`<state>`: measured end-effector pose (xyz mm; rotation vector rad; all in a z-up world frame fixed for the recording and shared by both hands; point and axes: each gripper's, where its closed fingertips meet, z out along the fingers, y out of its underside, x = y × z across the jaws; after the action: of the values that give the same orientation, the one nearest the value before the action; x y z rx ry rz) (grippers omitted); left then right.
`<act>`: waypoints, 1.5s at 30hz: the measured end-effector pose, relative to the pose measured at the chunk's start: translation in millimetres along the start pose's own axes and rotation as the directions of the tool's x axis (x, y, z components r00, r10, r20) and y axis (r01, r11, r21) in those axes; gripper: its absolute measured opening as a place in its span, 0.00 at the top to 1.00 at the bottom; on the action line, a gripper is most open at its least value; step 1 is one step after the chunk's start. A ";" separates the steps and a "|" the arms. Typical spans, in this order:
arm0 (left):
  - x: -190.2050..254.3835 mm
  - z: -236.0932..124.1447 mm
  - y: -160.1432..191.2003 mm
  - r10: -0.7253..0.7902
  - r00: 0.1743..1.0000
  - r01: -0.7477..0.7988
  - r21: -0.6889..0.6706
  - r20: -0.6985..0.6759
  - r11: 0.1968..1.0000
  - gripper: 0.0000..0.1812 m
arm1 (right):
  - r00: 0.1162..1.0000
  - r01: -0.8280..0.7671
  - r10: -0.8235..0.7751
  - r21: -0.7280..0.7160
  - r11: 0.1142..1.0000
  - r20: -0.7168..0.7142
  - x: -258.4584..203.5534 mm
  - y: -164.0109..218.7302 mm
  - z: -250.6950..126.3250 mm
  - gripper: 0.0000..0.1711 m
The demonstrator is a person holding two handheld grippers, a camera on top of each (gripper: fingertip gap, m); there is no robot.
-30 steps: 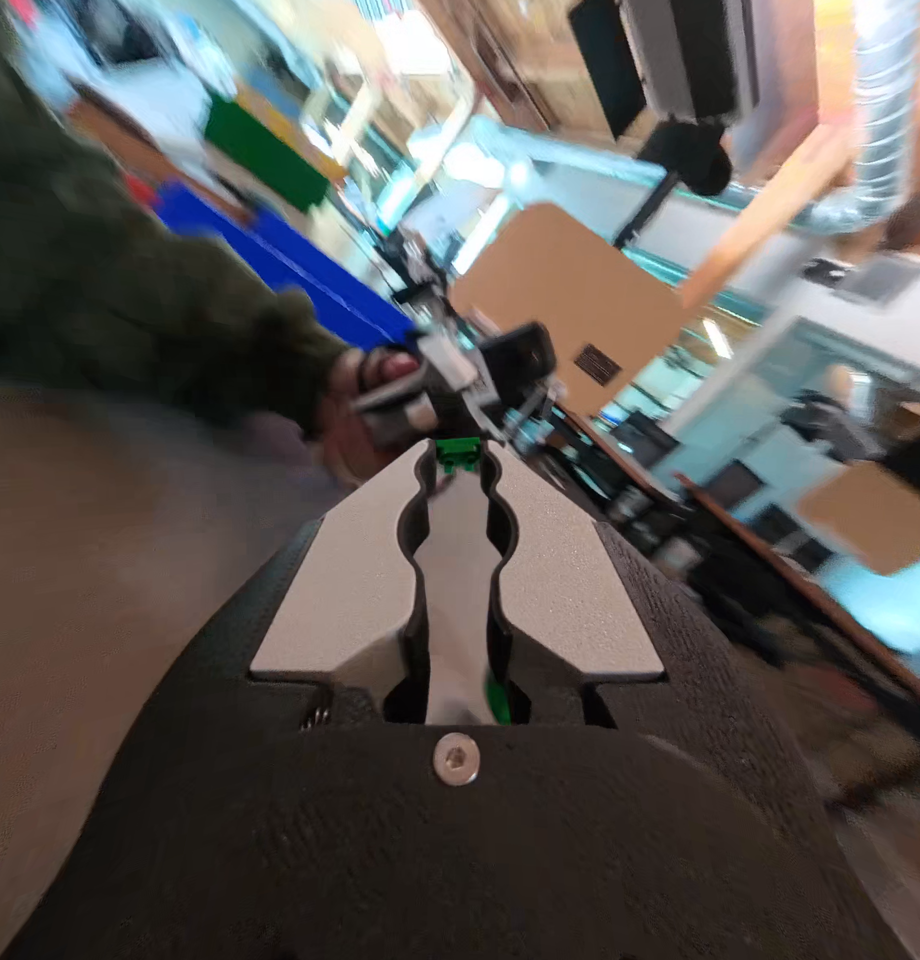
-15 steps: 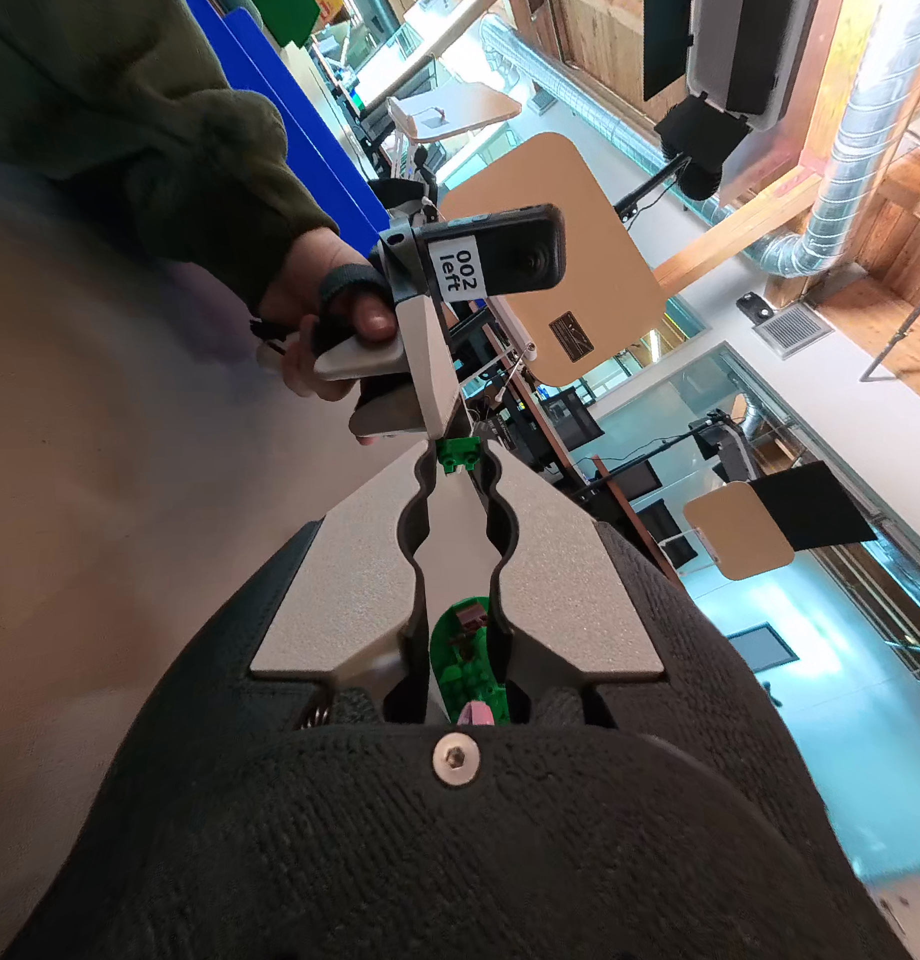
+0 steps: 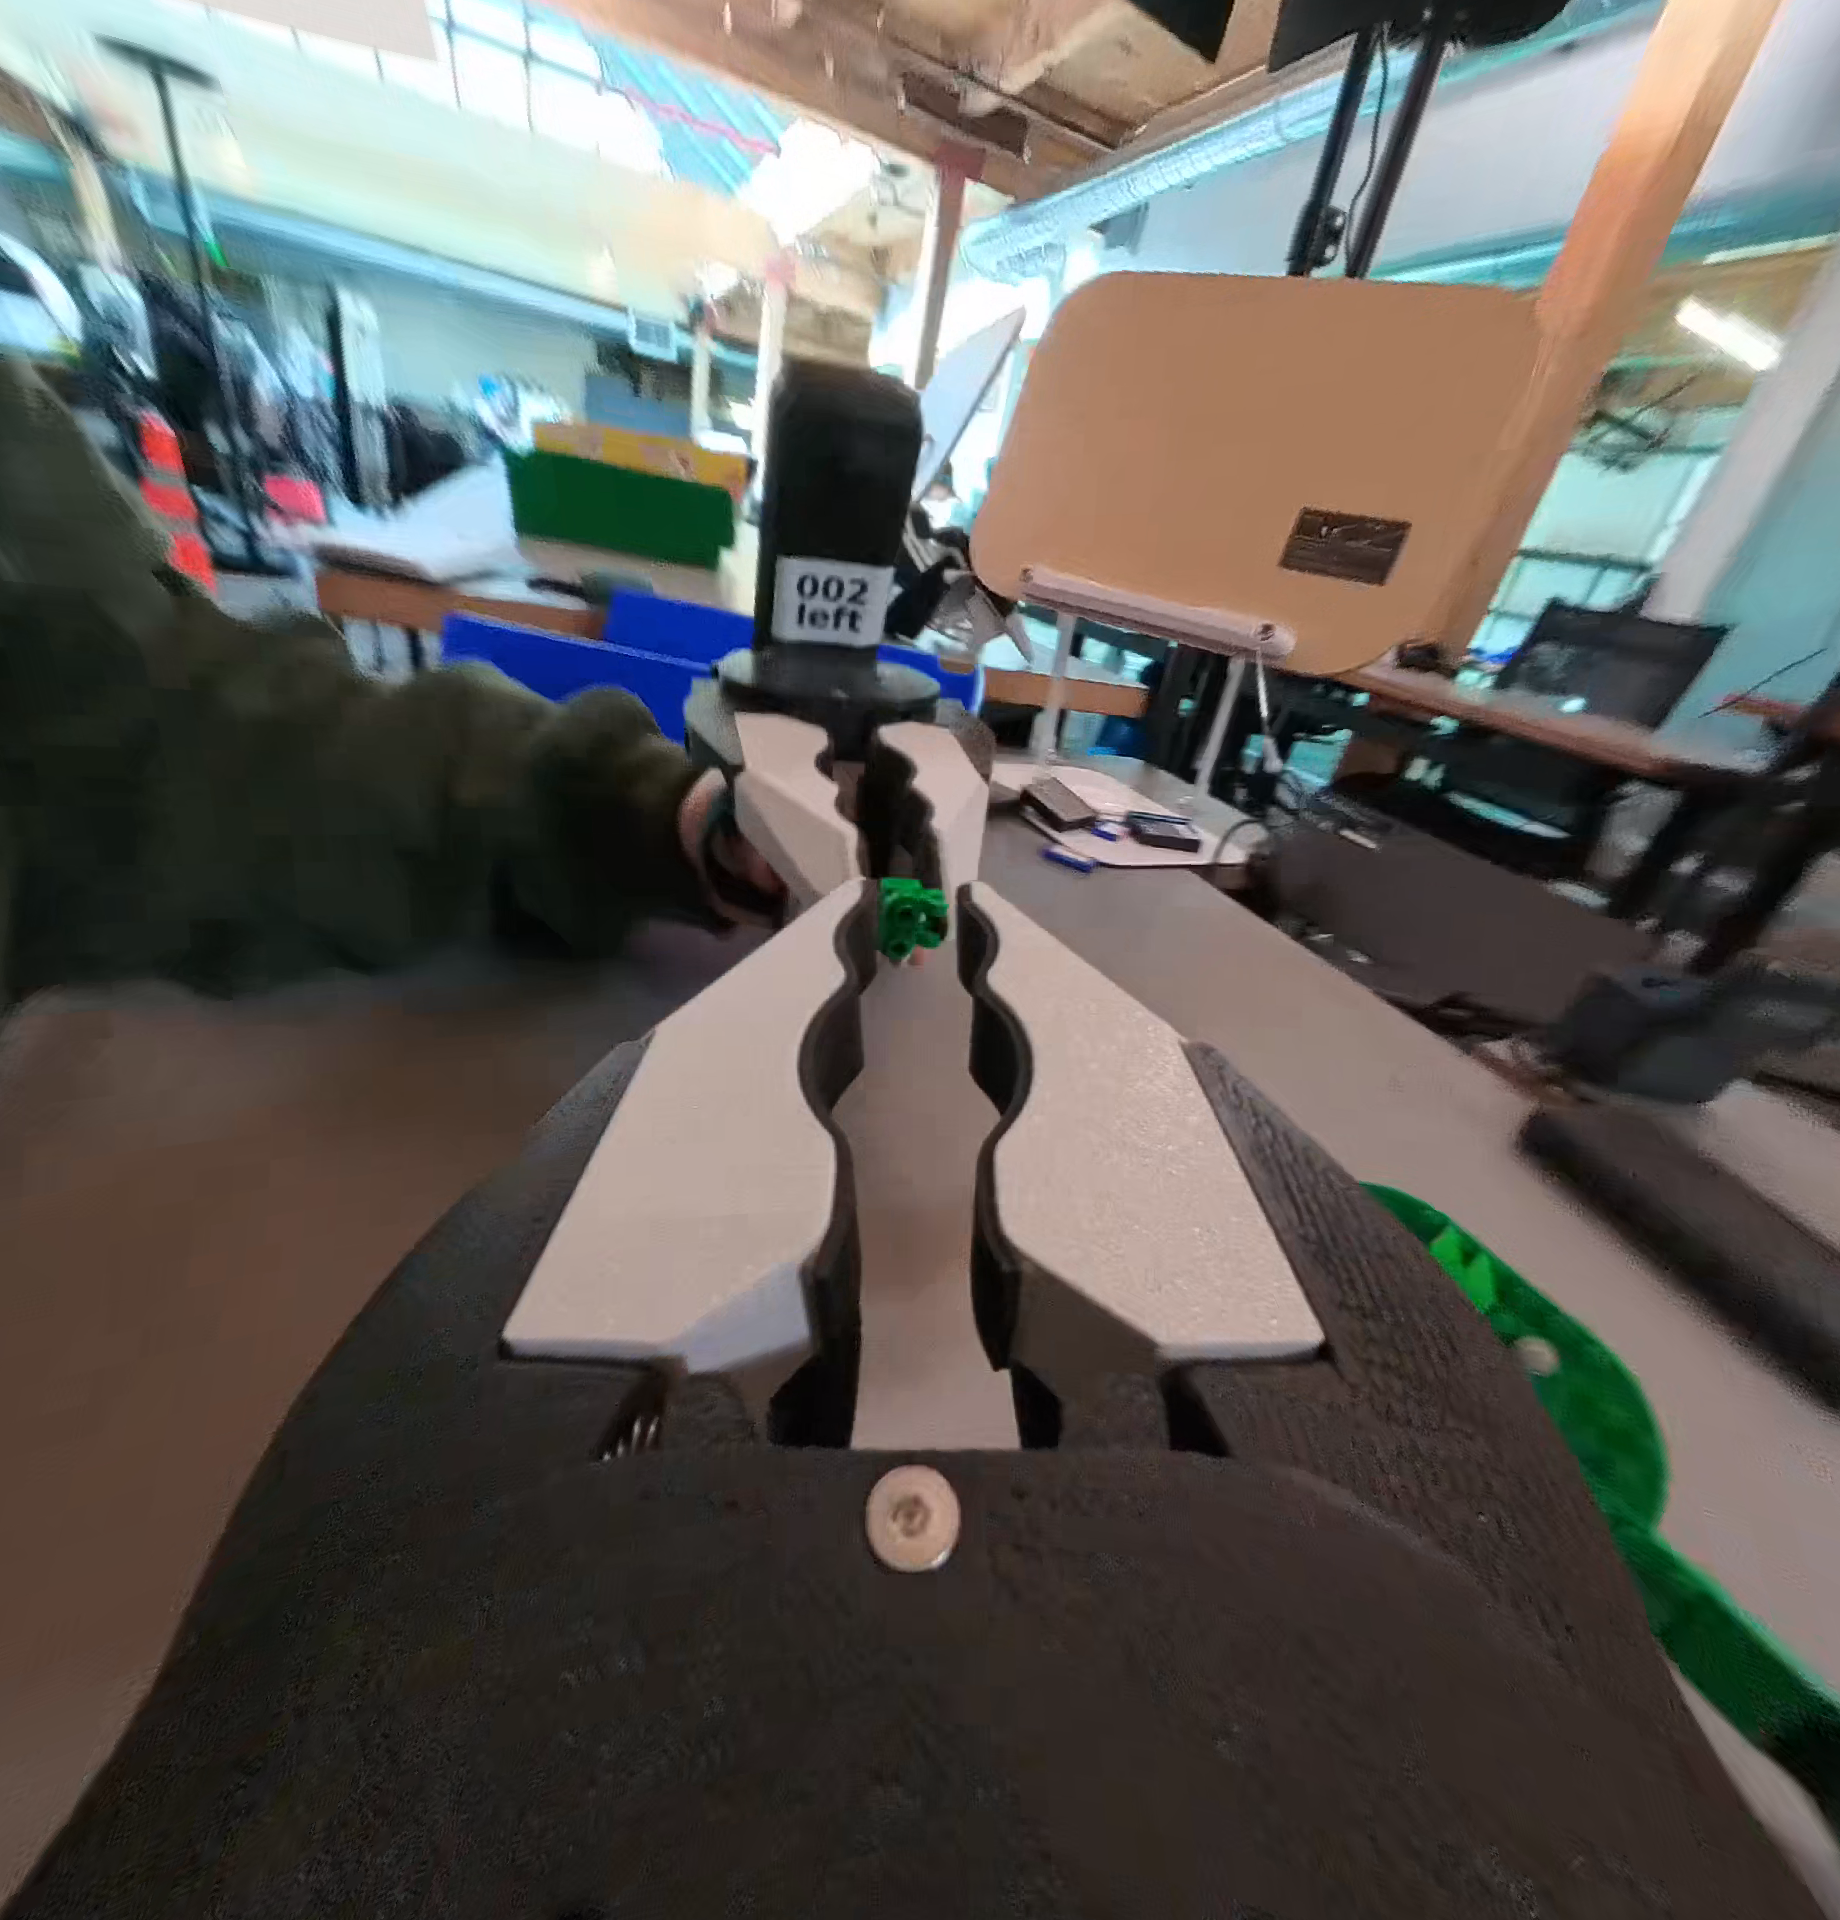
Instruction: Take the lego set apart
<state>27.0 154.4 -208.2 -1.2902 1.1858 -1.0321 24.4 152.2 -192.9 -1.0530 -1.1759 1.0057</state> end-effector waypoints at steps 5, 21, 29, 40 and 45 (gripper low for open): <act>11.1 2.9 -0.4 0.036 0.998 -0.036 0.002 -0.052 0.999 0.94 | 0.989 -0.094 0.096 -0.028 0.995 0.111 -12.8 3.4 0.3 0.96; 10.0 -14.4 13.5 0.015 1.000 -0.016 -0.085 -0.013 0.996 0.94 | 0.986 -0.104 0.116 -0.104 0.989 0.120 -6.7 18.4 -10.7 1.00; 13.8 -7.1 13.1 0.229 0.972 -0.222 -0.106 0.050 0.969 0.94 | 0.858 -0.442 0.464 -0.146 0.885 0.221 -22.2 30.0 0.1 0.91; 27.3 4.7 8.8 0.522 0.850 -0.510 -0.131 0.075 0.850 0.94 | 0.400 -0.802 0.812 -0.266 0.534 0.424 -40.7 14.0 -1.6 0.83; 28.4 4.8 5.9 0.557 0.826 -0.545 -0.131 0.086 0.828 0.94 | 0.366 -0.827 0.835 -0.268 0.494 0.411 -37.6 16.3 -0.8 0.92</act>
<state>35.1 127.3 -216.1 -0.9722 1.4182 -0.4636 20.0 119.1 -216.7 -1.5123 -0.9934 2.2135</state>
